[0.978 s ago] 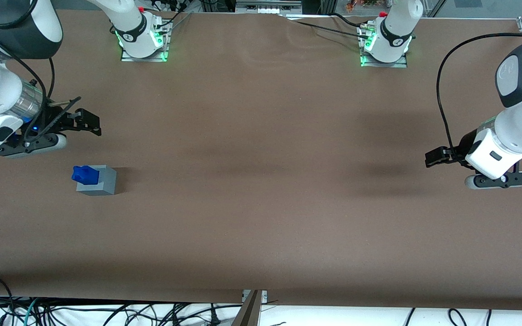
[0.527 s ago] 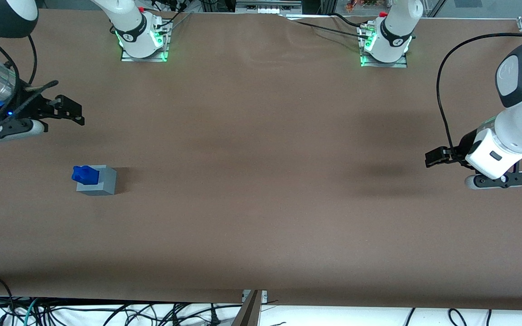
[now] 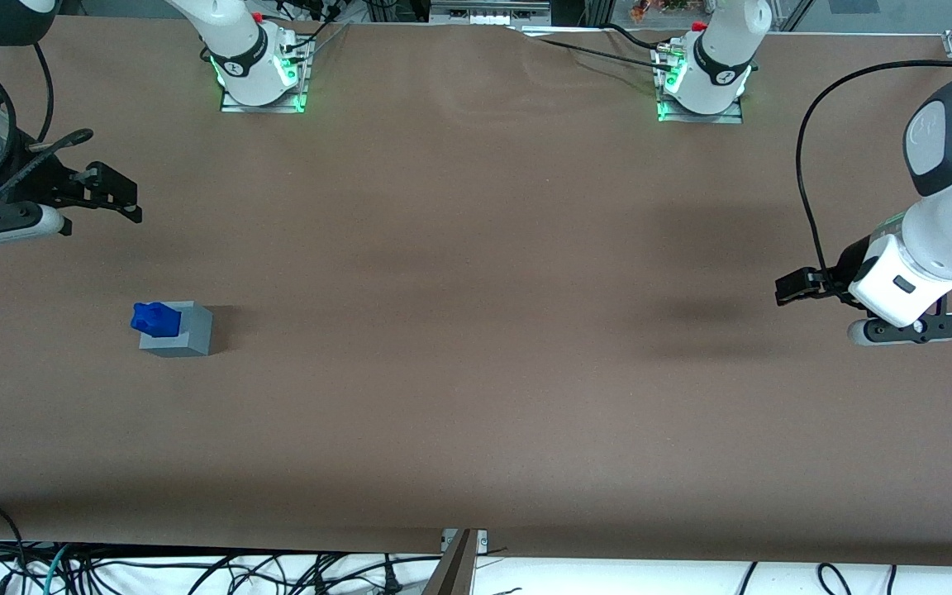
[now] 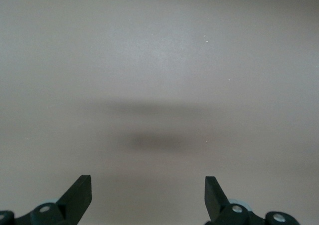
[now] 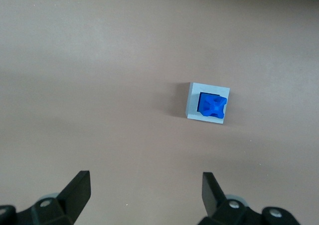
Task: Insert blue part into gray base with right arm
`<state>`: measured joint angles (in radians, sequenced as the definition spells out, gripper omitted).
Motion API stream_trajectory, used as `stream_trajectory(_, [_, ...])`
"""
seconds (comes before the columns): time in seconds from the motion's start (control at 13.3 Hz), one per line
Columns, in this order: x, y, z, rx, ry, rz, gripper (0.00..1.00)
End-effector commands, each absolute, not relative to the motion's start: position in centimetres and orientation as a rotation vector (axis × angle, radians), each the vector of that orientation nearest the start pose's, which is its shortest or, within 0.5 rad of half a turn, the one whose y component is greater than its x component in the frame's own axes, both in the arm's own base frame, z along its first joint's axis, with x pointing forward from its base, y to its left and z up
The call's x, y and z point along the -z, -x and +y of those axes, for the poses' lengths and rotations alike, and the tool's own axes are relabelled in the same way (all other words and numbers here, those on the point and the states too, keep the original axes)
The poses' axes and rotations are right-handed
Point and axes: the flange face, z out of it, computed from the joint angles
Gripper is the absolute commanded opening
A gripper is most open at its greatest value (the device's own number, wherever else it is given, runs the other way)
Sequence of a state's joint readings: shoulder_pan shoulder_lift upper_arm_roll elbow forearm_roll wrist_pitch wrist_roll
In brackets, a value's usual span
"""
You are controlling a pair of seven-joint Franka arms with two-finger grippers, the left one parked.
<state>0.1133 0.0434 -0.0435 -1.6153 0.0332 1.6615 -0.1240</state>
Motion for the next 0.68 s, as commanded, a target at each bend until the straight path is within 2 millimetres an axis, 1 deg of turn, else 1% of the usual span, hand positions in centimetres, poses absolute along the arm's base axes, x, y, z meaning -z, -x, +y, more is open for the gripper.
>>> stream_trajectory(0.0, [-59.58,-57.10,4.17,0.001,3.109,-0.312,0.99])
stream_trajectory(0.6, [-59.61,-57.09,3.80,0.002,3.137,-0.312,0.99])
